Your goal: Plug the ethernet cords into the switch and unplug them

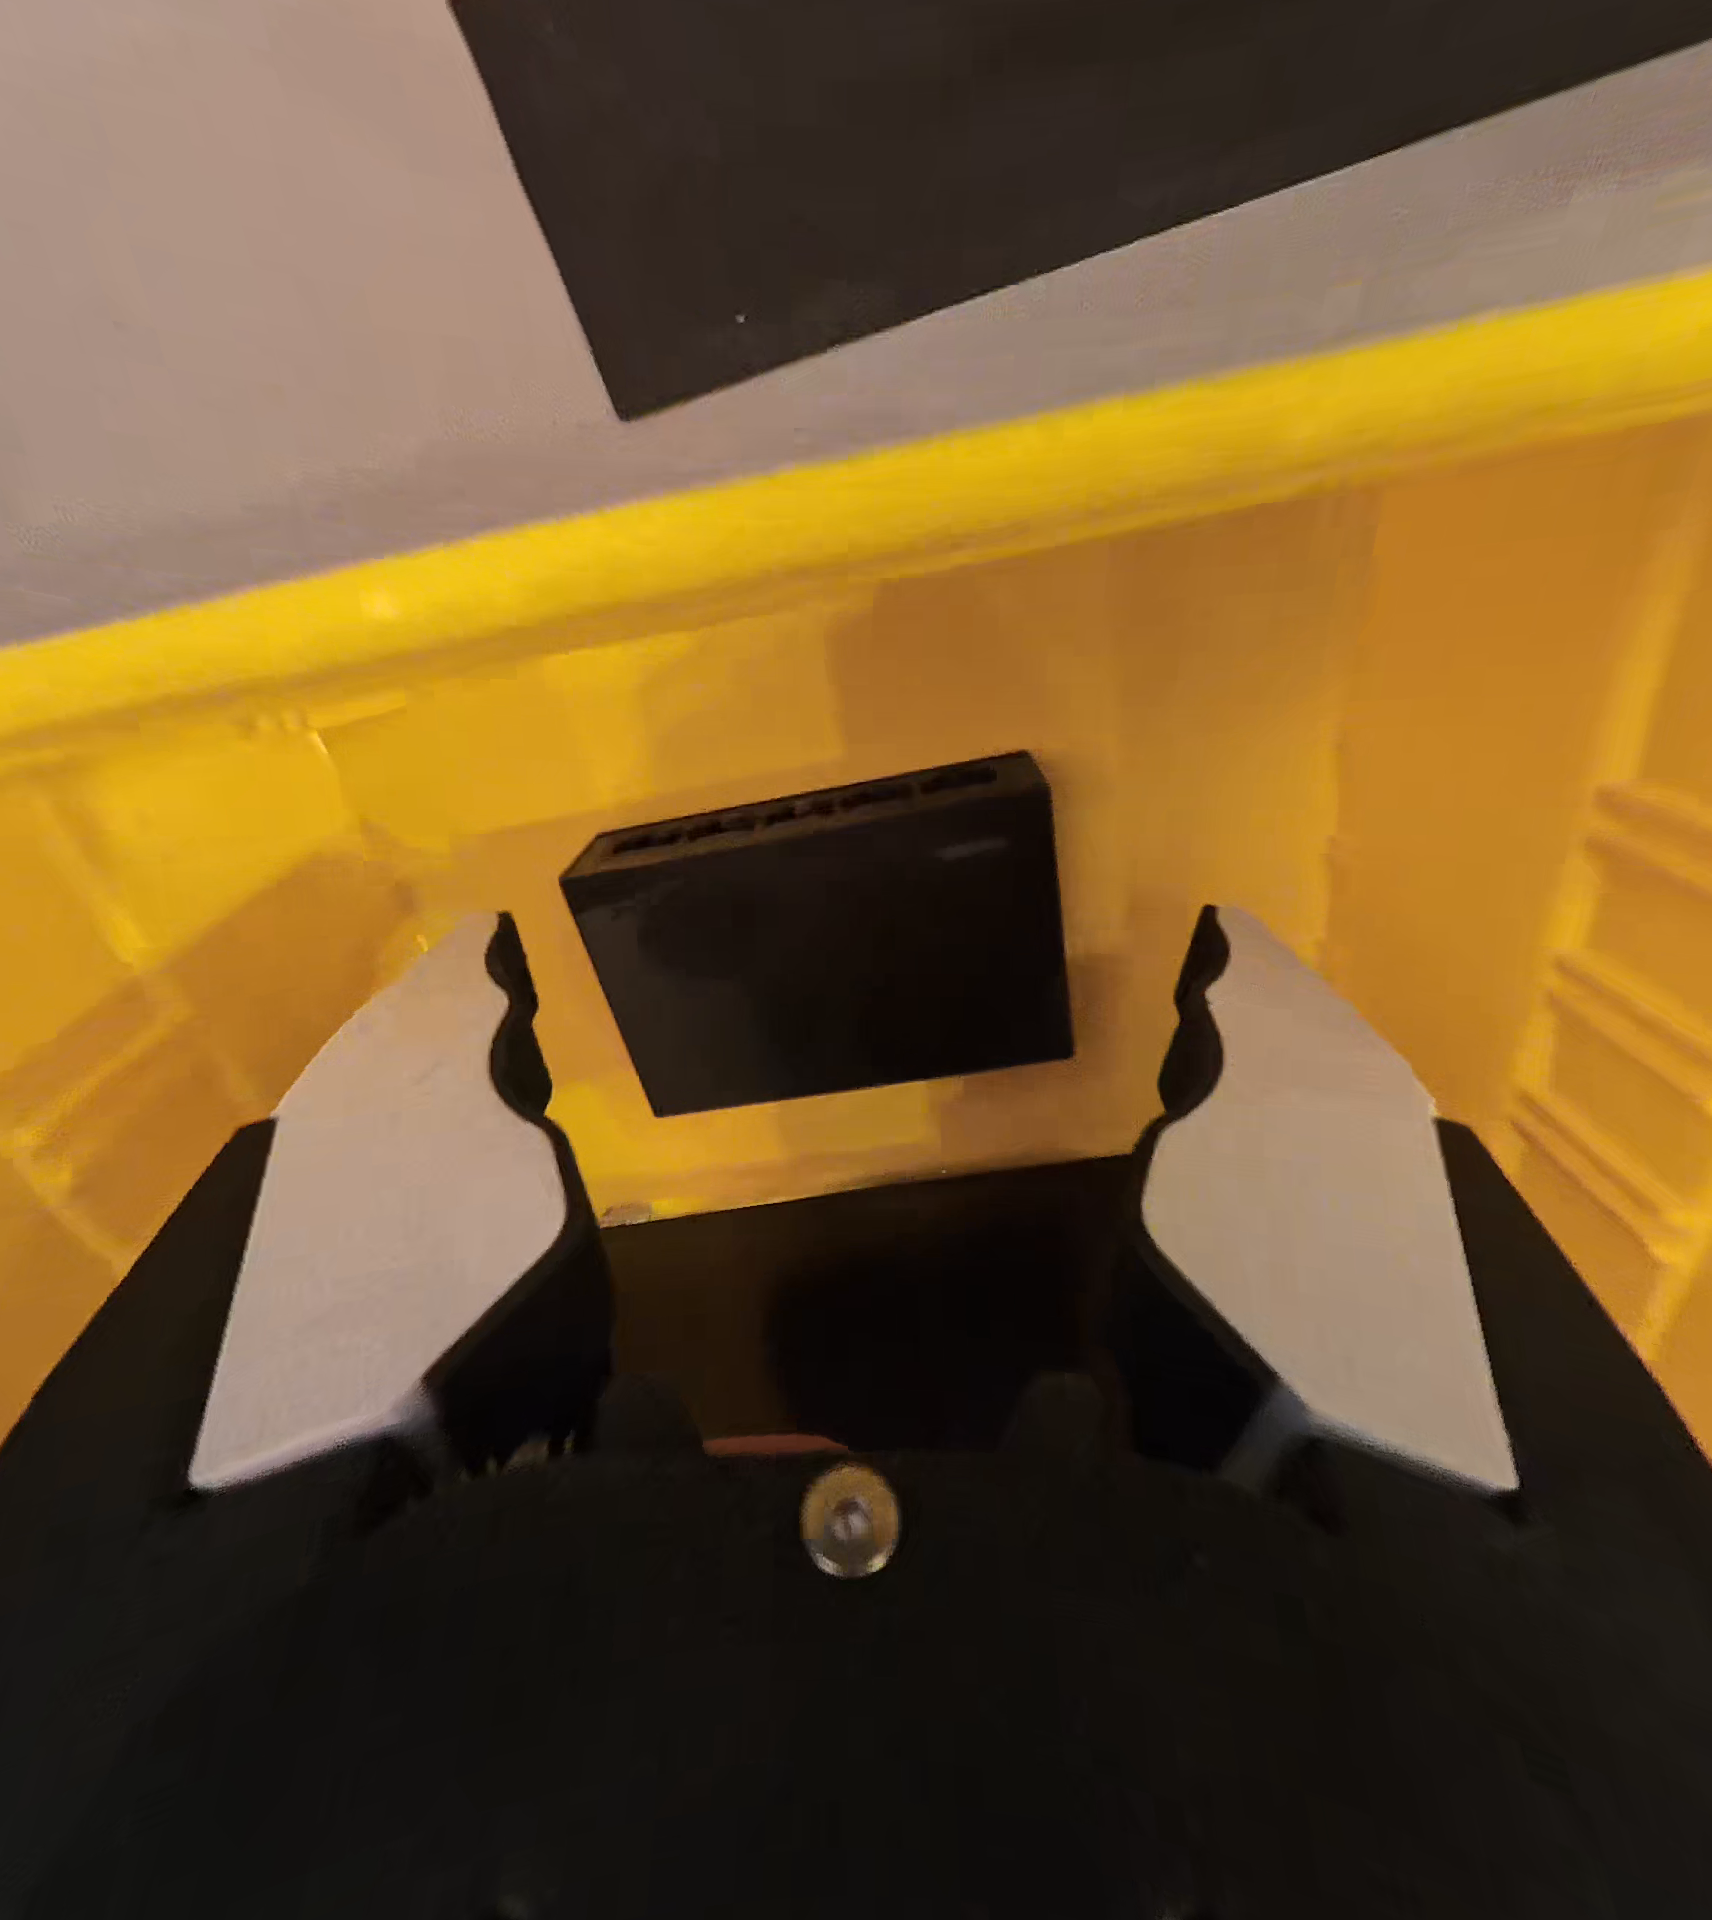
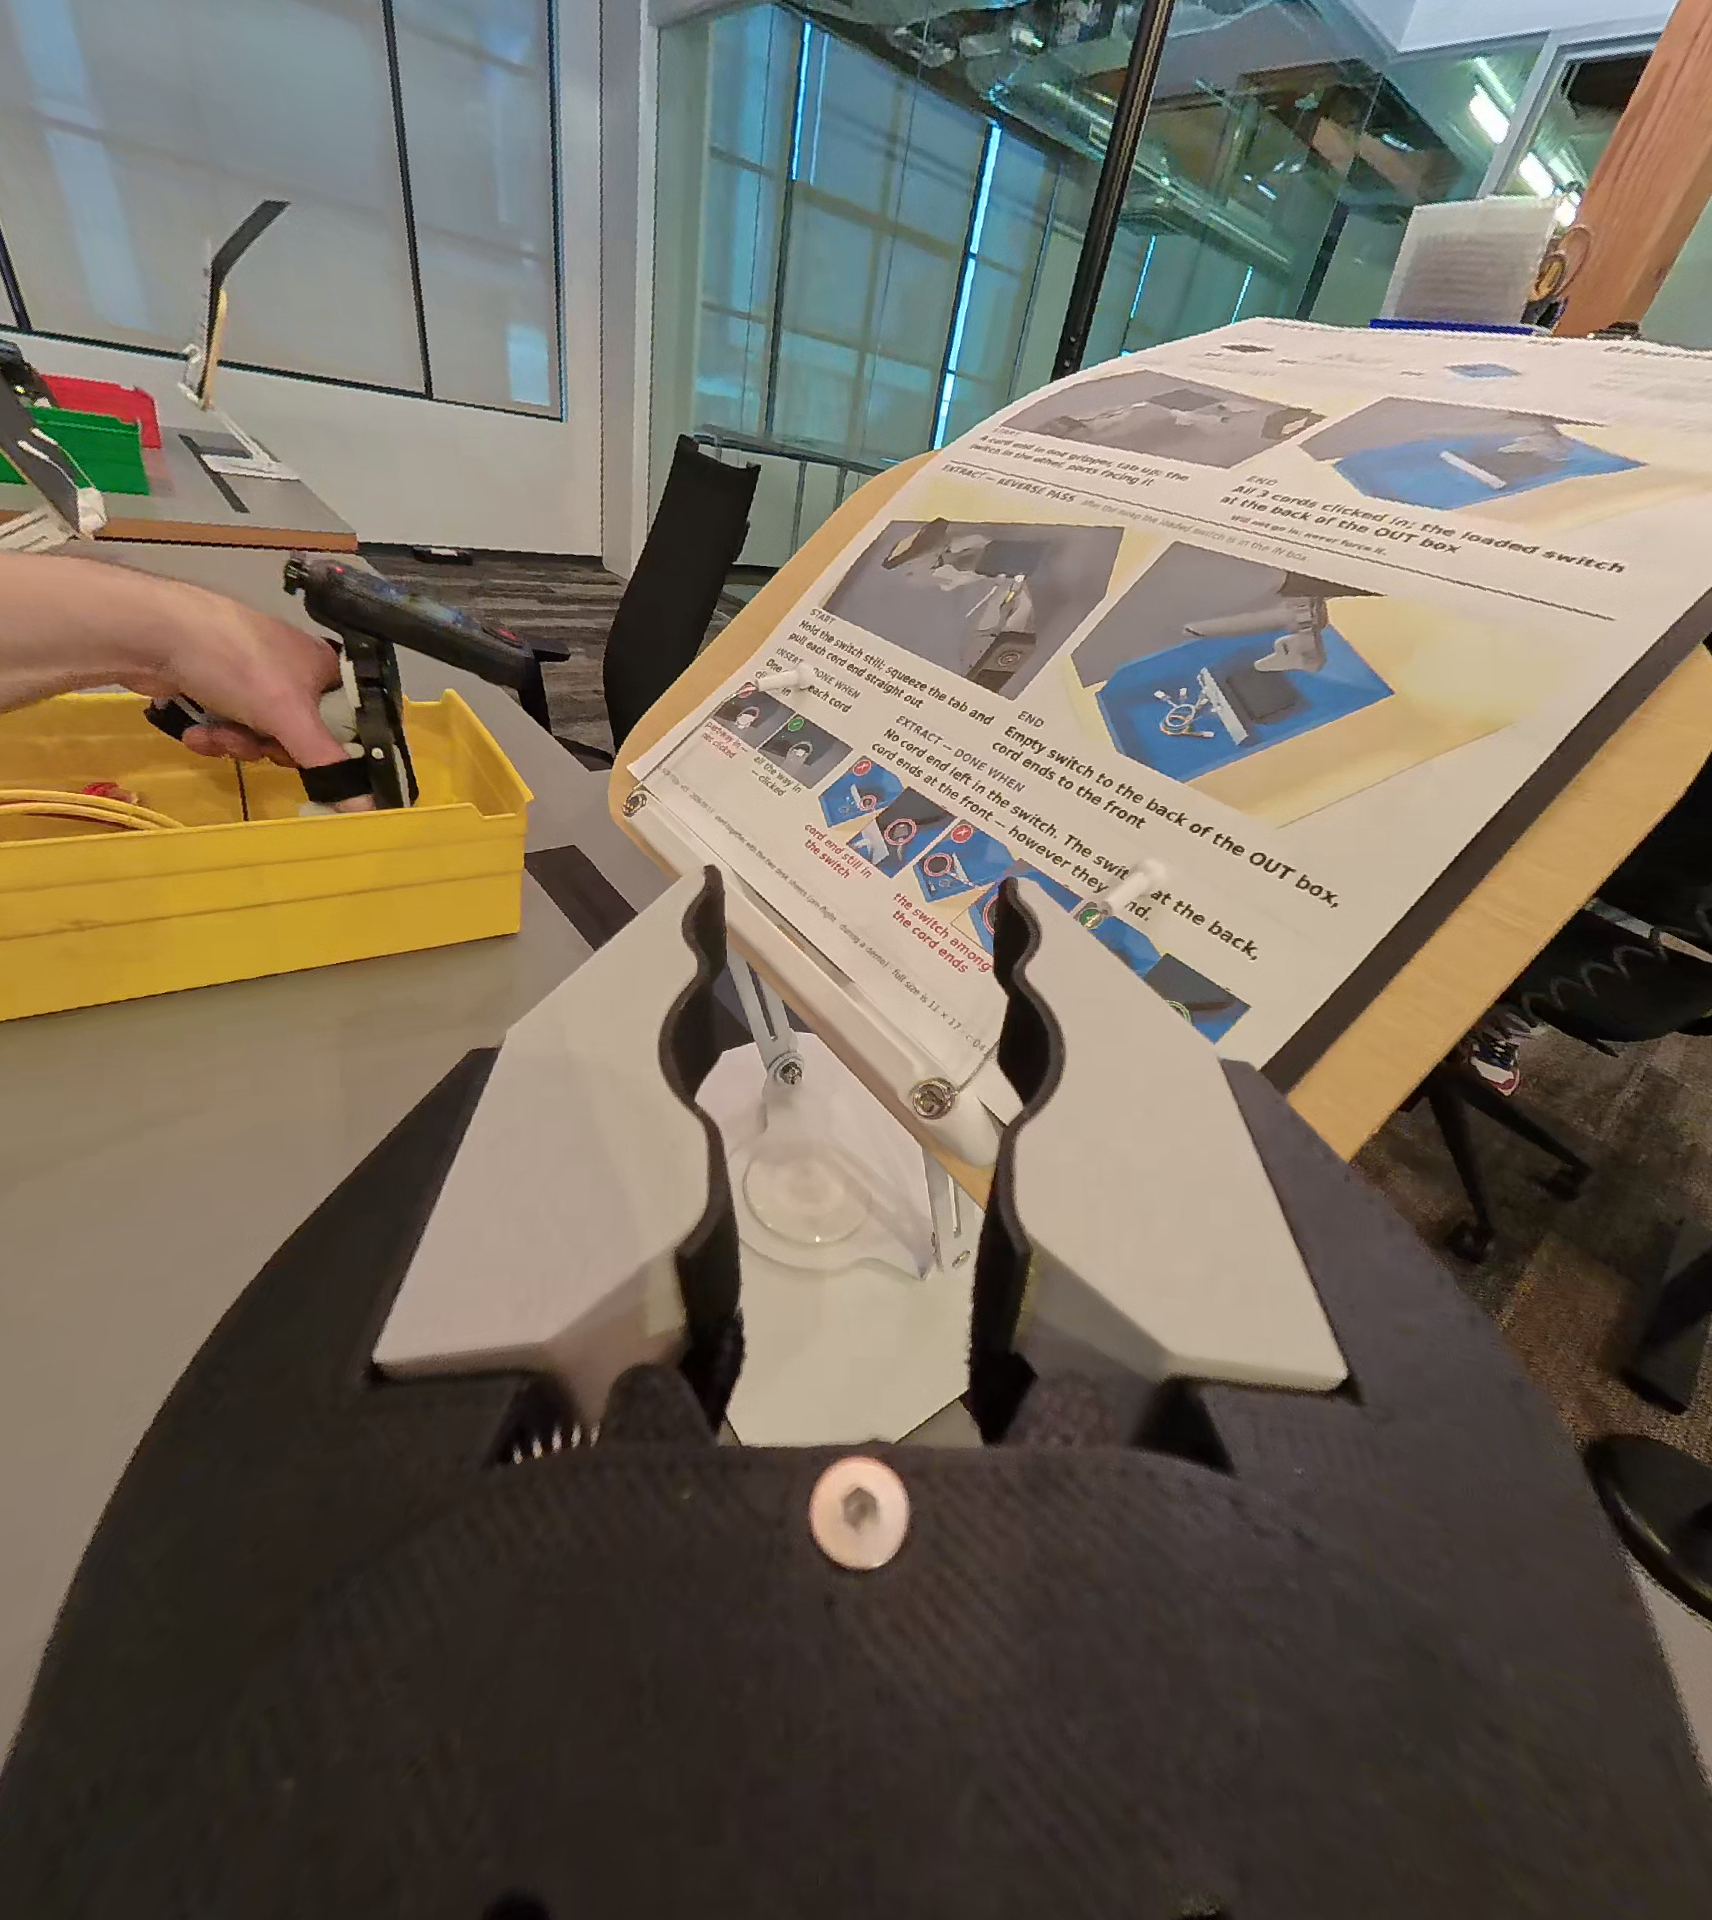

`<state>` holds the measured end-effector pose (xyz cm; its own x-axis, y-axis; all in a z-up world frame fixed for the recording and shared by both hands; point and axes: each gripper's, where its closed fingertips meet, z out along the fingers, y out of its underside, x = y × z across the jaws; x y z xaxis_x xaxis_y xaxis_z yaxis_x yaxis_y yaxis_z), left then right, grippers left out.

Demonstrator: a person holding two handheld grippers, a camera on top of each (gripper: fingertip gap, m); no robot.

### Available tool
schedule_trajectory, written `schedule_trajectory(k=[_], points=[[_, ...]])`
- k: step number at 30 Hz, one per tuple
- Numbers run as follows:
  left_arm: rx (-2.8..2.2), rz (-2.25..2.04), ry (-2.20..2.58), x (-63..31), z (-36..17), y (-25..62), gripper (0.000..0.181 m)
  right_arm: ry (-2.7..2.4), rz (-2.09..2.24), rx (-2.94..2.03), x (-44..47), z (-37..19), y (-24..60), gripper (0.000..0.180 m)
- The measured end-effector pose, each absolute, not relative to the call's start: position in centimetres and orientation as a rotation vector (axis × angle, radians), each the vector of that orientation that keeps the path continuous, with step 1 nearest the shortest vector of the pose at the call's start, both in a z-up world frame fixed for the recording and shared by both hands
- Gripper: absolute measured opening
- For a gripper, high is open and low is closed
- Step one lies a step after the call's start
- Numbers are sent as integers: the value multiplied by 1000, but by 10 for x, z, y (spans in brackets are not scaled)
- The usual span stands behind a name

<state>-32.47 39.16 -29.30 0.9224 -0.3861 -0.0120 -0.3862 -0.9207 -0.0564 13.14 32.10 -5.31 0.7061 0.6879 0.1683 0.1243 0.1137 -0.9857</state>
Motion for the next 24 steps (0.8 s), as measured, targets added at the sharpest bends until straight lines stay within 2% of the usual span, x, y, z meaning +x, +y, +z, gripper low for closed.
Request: schedule_trajectory(k=[5,15,24], points=[[-3124,23,617,-333,-311,389,102,-718,476,-1421,134,-53,321,50],[-3130,36,655,-335,-314,390,102,-715,473,-1435,136,-58,325,50],[-2942,-1,708,-330,-273,401,102,-754,469,-1426,127,-61,324,51]])
